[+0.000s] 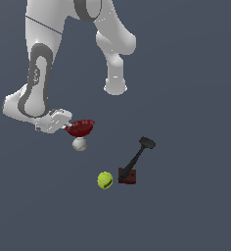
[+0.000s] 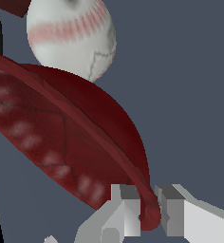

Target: Pick up a designated object from a clutter of objects.

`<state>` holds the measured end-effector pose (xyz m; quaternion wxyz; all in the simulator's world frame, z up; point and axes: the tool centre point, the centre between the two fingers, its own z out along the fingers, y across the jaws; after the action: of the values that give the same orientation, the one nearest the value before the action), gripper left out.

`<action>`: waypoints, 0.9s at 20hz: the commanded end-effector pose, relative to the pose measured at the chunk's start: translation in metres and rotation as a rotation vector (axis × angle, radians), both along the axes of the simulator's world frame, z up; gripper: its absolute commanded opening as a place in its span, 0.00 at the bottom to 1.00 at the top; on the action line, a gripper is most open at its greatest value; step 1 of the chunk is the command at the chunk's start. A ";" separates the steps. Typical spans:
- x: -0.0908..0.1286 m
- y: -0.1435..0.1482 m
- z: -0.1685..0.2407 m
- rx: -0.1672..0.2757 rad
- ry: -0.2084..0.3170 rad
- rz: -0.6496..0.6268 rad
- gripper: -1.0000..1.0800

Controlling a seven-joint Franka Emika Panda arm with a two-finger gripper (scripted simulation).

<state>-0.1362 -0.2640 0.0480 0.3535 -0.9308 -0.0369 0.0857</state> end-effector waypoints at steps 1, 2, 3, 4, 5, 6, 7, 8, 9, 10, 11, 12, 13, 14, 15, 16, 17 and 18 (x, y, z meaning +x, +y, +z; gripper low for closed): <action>0.000 0.000 0.000 0.000 0.000 0.000 0.00; 0.000 0.000 0.000 0.000 0.000 0.000 0.00; 0.000 0.000 0.000 0.000 0.000 0.000 0.00; 0.000 0.000 0.000 0.000 0.000 0.000 0.00; 0.000 0.000 0.000 0.000 0.000 0.000 0.00; 0.000 0.000 0.000 0.000 0.000 0.000 0.00; 0.000 0.000 0.000 0.000 0.000 0.000 0.00; 0.000 0.000 0.000 0.000 0.000 0.000 0.00; 0.000 0.000 0.001 0.000 0.000 0.000 0.00; 0.000 0.001 0.002 0.000 0.000 0.000 0.00; 0.000 0.001 0.004 0.000 0.000 0.000 0.00; 0.001 0.002 0.007 0.000 0.000 0.000 0.00; 0.001 0.003 0.010 0.000 0.000 0.000 0.00; 0.002 0.004 0.014 0.000 0.000 0.000 0.00; 0.002 0.005 0.018 0.000 0.000 0.000 0.00; 0.003 0.006 0.023 0.000 0.000 0.000 0.00; 0.004 0.007 0.029 0.000 0.000 0.000 0.00; 0.005 0.009 0.035 0.000 0.000 0.000 0.00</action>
<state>-0.1334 -0.2571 0.0735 0.3540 -0.9305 -0.0361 0.0867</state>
